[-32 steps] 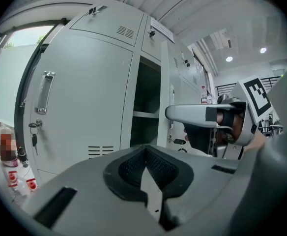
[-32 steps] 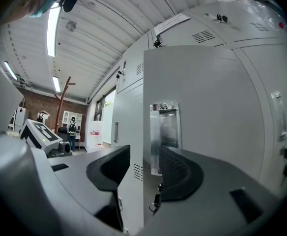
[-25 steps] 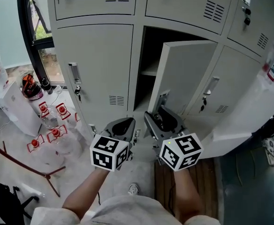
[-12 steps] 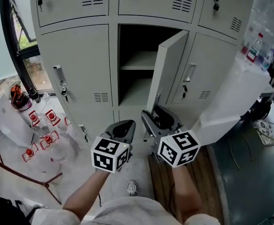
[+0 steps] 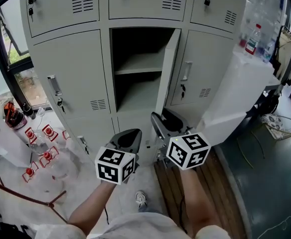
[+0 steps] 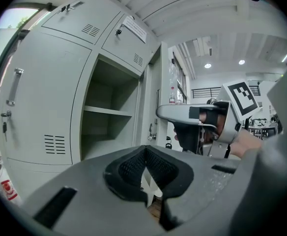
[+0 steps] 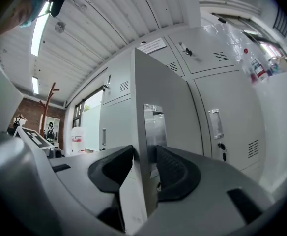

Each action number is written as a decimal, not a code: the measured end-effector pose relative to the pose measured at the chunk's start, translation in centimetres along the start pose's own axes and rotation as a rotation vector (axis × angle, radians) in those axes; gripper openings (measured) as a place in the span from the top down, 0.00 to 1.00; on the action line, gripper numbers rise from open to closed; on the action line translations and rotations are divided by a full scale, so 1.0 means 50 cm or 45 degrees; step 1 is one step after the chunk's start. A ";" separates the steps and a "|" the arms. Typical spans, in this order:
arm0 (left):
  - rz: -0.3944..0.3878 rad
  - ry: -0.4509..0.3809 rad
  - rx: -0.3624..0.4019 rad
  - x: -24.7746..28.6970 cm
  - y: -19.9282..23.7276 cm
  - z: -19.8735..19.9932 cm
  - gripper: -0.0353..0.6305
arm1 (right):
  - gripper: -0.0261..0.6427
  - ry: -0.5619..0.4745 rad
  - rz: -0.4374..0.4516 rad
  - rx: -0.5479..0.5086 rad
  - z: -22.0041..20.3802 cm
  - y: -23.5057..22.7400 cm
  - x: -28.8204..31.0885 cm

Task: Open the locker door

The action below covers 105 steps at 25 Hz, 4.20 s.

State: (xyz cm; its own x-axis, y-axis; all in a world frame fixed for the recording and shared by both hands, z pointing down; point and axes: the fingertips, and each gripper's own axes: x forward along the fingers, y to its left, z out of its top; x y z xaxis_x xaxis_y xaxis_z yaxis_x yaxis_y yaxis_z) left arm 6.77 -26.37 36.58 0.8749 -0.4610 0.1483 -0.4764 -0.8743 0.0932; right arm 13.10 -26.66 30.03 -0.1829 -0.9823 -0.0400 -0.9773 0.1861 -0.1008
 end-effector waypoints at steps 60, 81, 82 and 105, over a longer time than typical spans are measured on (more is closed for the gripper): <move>-0.322 0.038 0.052 0.307 -0.271 0.016 0.94 | 0.84 -0.075 -0.321 -0.117 0.043 -0.378 -0.220; -0.296 0.047 0.040 0.275 -0.273 0.004 0.94 | 0.84 -0.062 -0.409 -0.156 0.038 -0.379 -0.238; -0.296 0.048 0.039 0.271 -0.273 0.002 0.94 | 0.84 -0.059 -0.415 -0.154 0.036 -0.376 -0.241; -0.150 0.024 0.001 0.082 -0.173 -0.012 0.94 | 0.87 0.035 -0.269 -0.107 -0.047 -0.135 -0.202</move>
State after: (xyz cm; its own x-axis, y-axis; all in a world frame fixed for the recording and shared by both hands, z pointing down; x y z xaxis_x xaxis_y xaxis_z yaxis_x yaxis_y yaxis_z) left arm 14.44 -20.60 36.99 0.9230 -0.3524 0.1546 -0.3705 -0.9223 0.1099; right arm 21.27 -18.07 33.45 0.0251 -0.9997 0.0001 -0.9995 -0.0251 -0.0211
